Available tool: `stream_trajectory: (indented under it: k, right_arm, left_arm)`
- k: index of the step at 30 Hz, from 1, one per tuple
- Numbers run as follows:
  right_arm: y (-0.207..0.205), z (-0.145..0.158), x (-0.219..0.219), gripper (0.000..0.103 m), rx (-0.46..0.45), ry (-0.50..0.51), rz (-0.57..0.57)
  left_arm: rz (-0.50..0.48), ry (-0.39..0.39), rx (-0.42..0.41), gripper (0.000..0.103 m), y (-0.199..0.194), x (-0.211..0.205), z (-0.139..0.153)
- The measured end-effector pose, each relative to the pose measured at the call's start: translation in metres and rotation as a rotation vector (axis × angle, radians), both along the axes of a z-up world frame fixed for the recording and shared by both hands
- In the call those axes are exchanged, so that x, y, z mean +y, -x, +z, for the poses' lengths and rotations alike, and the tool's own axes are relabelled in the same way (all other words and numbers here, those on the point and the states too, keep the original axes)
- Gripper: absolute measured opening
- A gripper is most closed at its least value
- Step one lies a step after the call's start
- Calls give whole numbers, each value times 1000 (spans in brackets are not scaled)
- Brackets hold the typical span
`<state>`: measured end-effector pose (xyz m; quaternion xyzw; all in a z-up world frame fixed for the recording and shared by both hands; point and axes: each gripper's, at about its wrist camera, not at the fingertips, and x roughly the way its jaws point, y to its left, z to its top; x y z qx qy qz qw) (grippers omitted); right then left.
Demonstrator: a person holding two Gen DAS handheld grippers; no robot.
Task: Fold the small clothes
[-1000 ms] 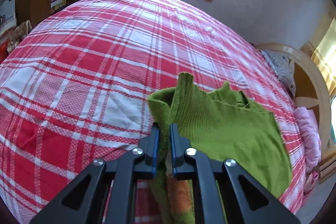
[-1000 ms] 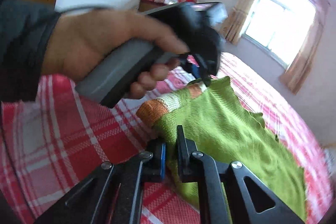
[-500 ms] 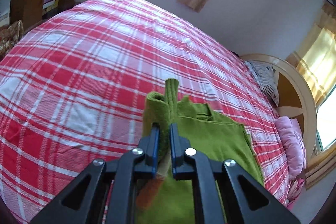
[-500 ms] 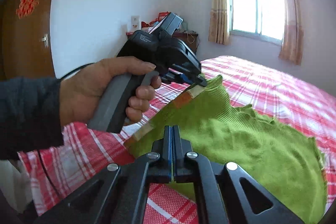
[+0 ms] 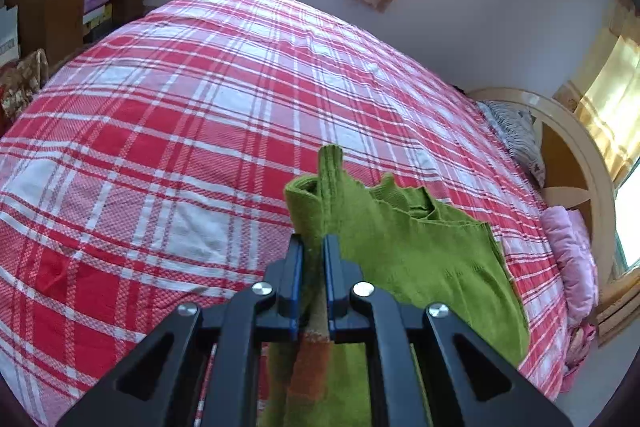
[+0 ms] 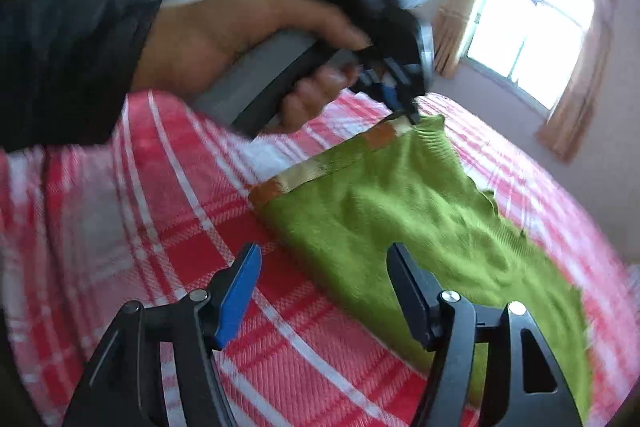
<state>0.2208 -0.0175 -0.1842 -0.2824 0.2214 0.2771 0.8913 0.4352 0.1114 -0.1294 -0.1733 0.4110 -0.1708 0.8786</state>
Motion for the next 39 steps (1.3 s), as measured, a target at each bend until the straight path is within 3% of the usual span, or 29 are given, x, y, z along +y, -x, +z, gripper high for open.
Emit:
stream_trajectory:
  k: [5, 10, 11, 13, 14, 19, 23, 33, 39]
  right_arm:
    - [-16, -21, 43, 66, -55, 183, -43]
    - [-35, -23, 71, 64, -88, 236, -45]
    - [-40, -24, 74, 59, -93, 238, -37]
    - [-44, -24, 78, 14, -57, 237, -10]
    - [-43, -24, 78, 14, -51, 233, -5]
    - [-34, 5, 48, 10, -53, 84, 5]
    - [-38, 35, 6, 9, -33, -76, -27]
    - [-36, 80, -126, 9, 39, -448, -70]
    - [-42, 83, -180, 9, 72, -605, -106]
  left_arm:
    - [-16, 68, 10, 10, -5, 15, -15]
    - [-29, 123, 32, 10, -11, 25, -33]
    - [-31, 130, 35, 10, -11, 26, -35]
    - [-34, 143, 40, 10, -11, 29, -38]
    - [-34, 142, 42, 10, -11, 29, -39]
    - [-25, 165, 44, 10, -4, 30, -31]
    - [-23, 169, 0, 10, 0, 15, -6]
    - [-79, 130, -126, 10, 7, -66, 73]
    - [-132, 103, -154, 10, 2, -119, 87]
